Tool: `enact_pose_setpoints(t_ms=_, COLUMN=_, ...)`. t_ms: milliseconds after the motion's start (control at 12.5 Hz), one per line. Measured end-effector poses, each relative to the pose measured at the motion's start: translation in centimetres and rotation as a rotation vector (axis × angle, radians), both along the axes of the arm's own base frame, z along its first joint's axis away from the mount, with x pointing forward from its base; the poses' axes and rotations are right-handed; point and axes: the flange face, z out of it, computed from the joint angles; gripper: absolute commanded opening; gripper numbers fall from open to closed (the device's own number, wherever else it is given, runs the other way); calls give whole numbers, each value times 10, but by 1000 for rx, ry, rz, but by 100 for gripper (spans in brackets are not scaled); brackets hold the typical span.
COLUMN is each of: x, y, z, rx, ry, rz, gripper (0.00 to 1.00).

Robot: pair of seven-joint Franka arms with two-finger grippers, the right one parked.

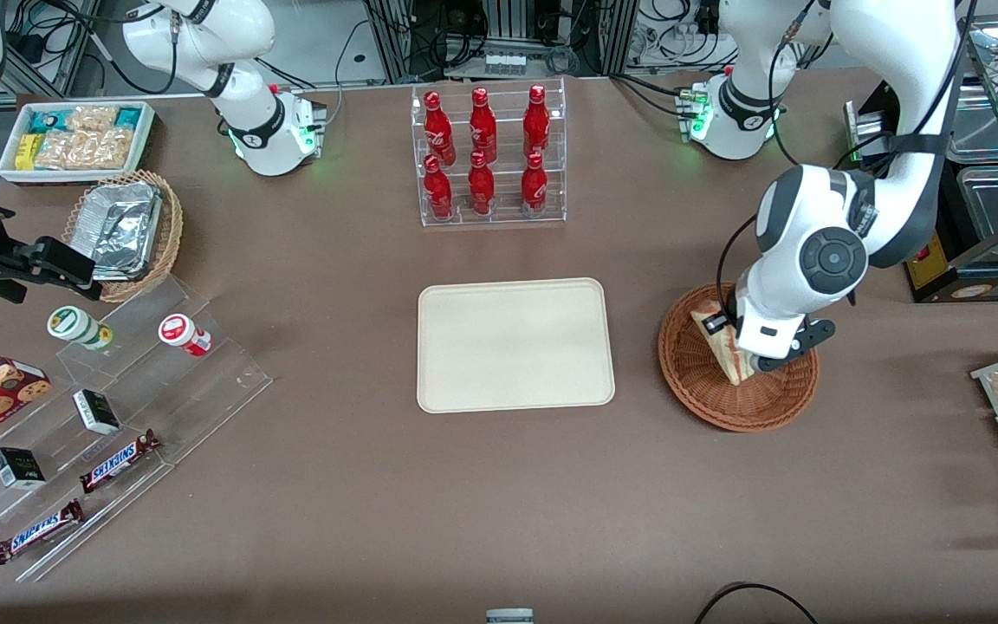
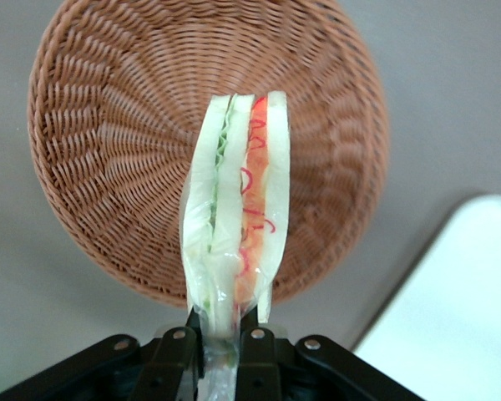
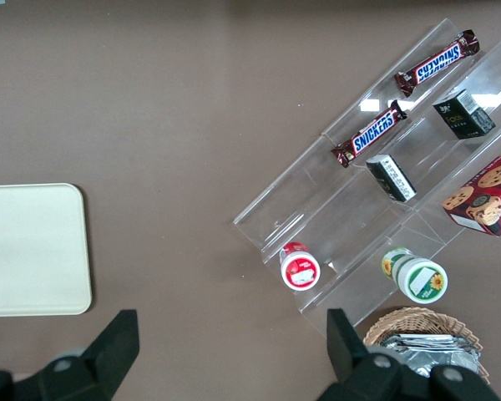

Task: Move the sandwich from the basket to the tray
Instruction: 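Lift the sandwich and carry it over the cream tray, then lower the sandwich onto the tray and open the left gripper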

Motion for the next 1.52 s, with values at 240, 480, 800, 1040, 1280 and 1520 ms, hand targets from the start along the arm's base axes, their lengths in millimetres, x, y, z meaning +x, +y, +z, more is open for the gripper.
enact_pose_setpoints(t_ms=240, x=-19, y=-59, z=-8, rx=-3, ry=16, rz=-132, gripper=7)
enact_pose_setpoints(t_ms=480, x=-24, y=-128, z=-22, rx=-10, ry=20, rz=-234, gripper=7)
enact_pose_setpoints(t_ms=800, x=-29, y=-214, z=-52, rx=-7, ry=19, rz=-250, gripper=7)
enact_pose_setpoints(t_ms=1040, x=-45, y=-276, z=-71, rx=3, ry=8, rz=-204, gripper=7)
enact_pose_setpoints(t_ms=1280, x=-63, y=-324, z=-86, rx=12, ry=-5, rz=-154, gripper=7)
enact_pose_setpoints(t_ms=1520, x=-64, y=-341, z=-95, rx=1, ry=-23, rz=-132, gripper=11)
